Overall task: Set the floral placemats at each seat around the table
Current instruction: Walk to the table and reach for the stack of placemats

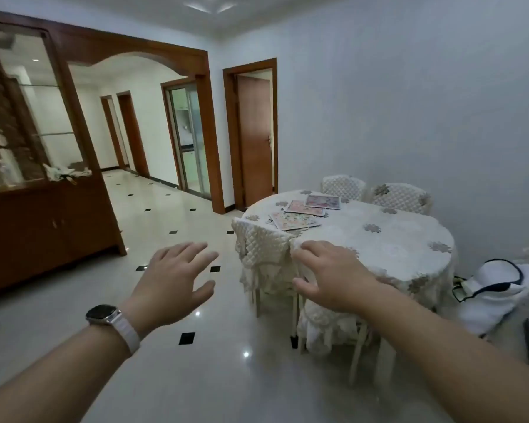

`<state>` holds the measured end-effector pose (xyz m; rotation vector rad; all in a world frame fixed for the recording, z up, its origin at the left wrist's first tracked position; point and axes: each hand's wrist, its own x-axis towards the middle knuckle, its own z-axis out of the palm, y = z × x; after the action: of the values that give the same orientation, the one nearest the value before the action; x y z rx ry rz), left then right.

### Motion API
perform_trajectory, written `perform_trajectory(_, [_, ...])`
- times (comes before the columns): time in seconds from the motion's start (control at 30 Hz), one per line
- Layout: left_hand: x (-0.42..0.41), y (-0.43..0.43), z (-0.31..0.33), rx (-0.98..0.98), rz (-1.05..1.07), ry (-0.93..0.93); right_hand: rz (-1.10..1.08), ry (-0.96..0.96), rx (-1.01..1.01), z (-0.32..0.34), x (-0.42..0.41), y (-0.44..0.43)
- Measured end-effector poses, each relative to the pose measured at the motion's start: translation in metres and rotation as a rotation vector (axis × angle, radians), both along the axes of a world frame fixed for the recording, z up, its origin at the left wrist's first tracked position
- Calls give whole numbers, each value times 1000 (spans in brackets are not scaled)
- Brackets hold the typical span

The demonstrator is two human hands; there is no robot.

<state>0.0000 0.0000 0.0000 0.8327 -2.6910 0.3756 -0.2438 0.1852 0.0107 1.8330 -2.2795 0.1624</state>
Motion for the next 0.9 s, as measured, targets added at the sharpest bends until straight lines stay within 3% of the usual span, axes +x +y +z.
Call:
perform_trajectory(0.4, [5,-140,-66,23,-73,79,-21,-8,65,-38,6,-146])
perform_trajectory(0.9, [-8,-324,-67,59,-118,49,-29,-13,84,-44,8,-328])
